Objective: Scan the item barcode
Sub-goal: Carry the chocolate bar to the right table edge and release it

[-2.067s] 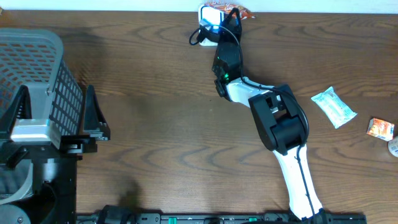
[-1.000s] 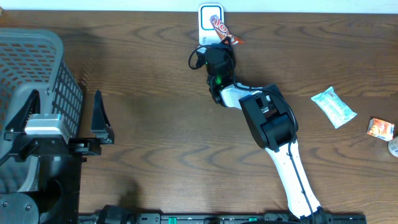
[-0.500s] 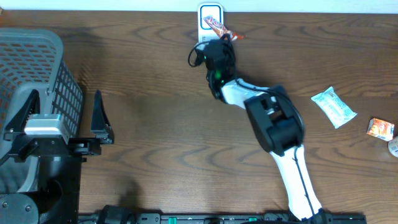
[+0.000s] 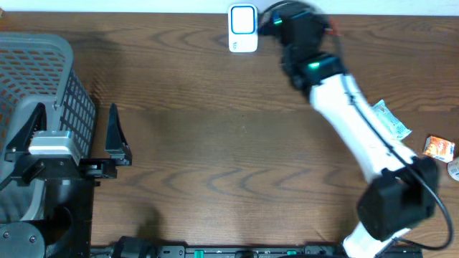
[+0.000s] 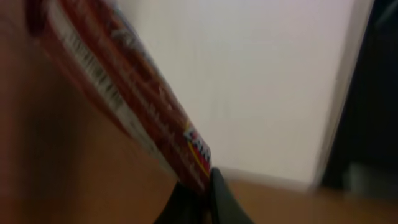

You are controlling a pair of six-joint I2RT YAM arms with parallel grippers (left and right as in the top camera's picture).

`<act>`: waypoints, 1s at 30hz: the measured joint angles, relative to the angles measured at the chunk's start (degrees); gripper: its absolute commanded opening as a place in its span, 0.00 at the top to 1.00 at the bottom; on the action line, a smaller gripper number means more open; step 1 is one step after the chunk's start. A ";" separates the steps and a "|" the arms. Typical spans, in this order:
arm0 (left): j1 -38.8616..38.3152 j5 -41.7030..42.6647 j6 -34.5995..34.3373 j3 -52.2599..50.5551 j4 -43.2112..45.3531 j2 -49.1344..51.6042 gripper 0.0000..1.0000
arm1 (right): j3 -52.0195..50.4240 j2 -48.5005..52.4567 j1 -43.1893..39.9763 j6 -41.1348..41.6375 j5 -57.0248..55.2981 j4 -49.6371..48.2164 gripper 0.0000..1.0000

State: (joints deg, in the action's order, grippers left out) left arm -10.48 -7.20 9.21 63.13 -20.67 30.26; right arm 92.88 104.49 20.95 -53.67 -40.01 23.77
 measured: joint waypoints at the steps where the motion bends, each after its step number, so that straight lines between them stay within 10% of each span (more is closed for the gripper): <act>1: 0.00 0.00 0.00 0.00 0.00 0.02 0.02 | 0.02 -0.33 -2.08 3.93 0.28 3.23 0.98; 9: 0.00 0.00 0.00 0.00 -0.02 0.13 0.02 | -1.95 1.11 -19.96 30.45 8.63 20.90 0.99; 19: 0.00 0.00 0.00 -0.02 -3.02 0.22 0.02 | -14.86 1.11 -45.44 47.69 24.57 11.43 0.98; 21: 0.00 0.00 0.00 -0.02 -3.54 0.22 0.02 | -18.29 1.11 -48.11 49.99 27.23 7.54 0.79; 25: 0.00 0.00 0.00 -0.02 -4.11 0.22 0.02 | -22.67 1.16 -50.16 53.16 30.71 3.41 0.01; 30: 0.00 0.00 0.00 0.00 -4.44 0.22 0.02 | -20.76 1.20 -50.12 54.66 32.98 6.05 0.01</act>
State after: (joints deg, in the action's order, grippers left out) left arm -10.48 -7.20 9.21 63.13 -25.10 30.48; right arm 72.12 105.69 -29.17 0.99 -7.03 29.82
